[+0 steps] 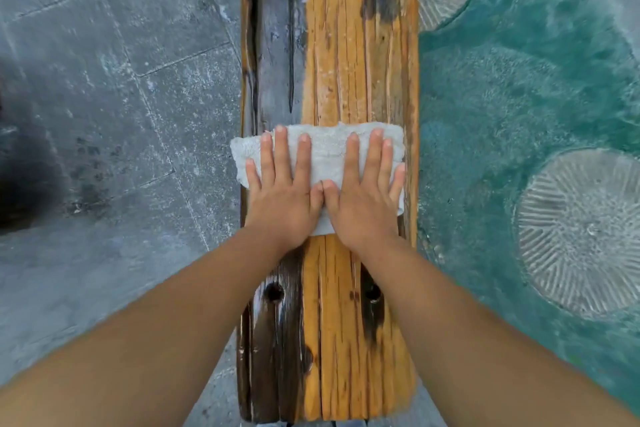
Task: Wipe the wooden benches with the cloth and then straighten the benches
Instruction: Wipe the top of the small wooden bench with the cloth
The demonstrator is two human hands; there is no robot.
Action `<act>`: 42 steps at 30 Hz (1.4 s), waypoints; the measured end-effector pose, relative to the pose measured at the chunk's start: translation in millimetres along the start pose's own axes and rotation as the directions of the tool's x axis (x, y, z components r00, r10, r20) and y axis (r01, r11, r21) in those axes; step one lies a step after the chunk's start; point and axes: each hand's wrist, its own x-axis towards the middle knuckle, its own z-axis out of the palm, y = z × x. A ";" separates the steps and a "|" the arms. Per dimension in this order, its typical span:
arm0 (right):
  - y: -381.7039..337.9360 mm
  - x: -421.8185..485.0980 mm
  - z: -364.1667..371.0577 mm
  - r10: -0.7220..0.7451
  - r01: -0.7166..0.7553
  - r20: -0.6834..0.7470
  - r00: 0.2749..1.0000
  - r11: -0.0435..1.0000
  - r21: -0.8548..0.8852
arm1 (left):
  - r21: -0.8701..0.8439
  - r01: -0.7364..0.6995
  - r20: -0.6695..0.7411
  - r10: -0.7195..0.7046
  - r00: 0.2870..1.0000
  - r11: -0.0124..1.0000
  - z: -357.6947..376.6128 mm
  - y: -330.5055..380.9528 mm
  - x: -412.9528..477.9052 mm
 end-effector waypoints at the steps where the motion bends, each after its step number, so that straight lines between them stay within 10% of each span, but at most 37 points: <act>1: -0.5 12.5 -6.6 -0.006 0.006 0.016 1.000 1.000 0.002 | -0.001 -0.001 0.012 0.001 1.000 1.000 -6.9 0.5 12.7; 27: -30.6 253.2 -110.9 -0.111 0.112 0.077 0.991 0.994 -0.013 | 0.072 0.017 0.181 -0.030 0.983 0.997 -127.5 -3.3 249.4; 42: -65.6 399.2 -154.3 -0.010 0.007 -0.064 0.998 0.999 -0.052 | 0.087 -0.096 0.018 0.095 0.995 0.992 -179.5 -31.6 402.5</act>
